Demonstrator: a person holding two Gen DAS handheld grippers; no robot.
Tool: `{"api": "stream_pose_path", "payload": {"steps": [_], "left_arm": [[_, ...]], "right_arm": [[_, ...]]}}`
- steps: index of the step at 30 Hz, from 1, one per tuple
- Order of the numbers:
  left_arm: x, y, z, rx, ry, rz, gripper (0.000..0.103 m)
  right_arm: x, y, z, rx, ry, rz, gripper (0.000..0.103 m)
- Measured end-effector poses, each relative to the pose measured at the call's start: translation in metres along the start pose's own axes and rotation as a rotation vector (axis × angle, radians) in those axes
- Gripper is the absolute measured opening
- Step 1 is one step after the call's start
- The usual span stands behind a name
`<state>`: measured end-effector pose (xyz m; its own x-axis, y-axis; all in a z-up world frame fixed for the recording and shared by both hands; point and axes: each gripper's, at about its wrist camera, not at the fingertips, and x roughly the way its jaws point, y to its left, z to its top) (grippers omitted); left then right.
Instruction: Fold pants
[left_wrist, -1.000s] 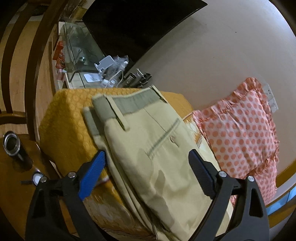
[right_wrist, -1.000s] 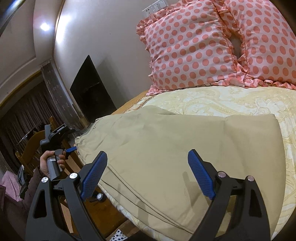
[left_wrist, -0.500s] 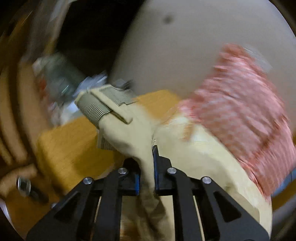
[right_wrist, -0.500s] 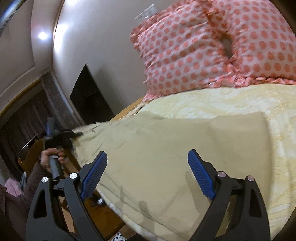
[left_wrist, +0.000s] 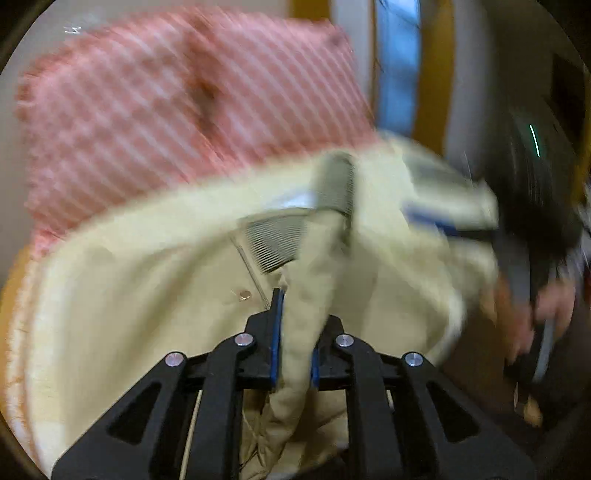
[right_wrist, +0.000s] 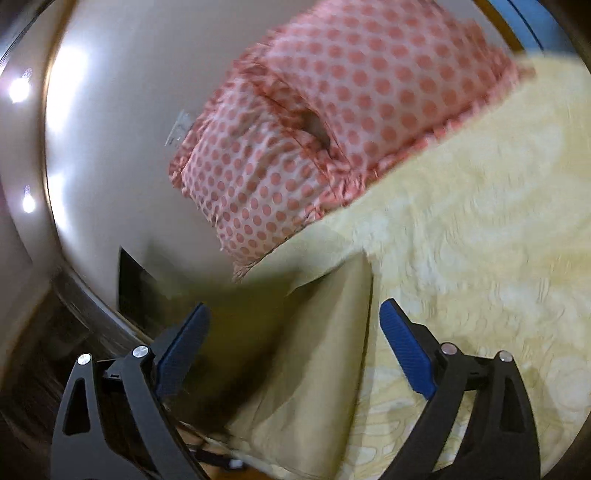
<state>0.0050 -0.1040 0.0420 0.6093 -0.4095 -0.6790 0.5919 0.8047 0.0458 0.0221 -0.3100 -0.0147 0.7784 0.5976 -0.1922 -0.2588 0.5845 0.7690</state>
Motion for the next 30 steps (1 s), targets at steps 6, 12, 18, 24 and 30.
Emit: {"api": "stream_pose_path", "payload": {"steps": [6,12,18,24,30], "left_arm": [[-0.064,0.024,-0.017,-0.064,-0.138,-0.045,0.051],[-0.063,0.178,-0.024,-0.503,-0.074,0.077,0.074],[-0.011,0.230,-0.040,-0.614,0.093,-0.042,0.073],[0.002,0.223,-0.031,-0.548,0.119,-0.091,0.081],[-0.004,0.225,-0.026,-0.544,0.136,-0.131,0.016]], "right_arm": [[0.043,-0.006,0.012,0.003,0.136,-0.087,0.095],[0.088,0.000,0.019,-0.137,0.238,-0.240,0.080],[0.102,0.006,0.020,-0.203,0.274,-0.272,0.073],[0.105,0.000,0.024,-0.232,0.345,-0.249,0.043],[0.104,-0.013,0.034,-0.092,0.400,-0.056,0.012]]}}
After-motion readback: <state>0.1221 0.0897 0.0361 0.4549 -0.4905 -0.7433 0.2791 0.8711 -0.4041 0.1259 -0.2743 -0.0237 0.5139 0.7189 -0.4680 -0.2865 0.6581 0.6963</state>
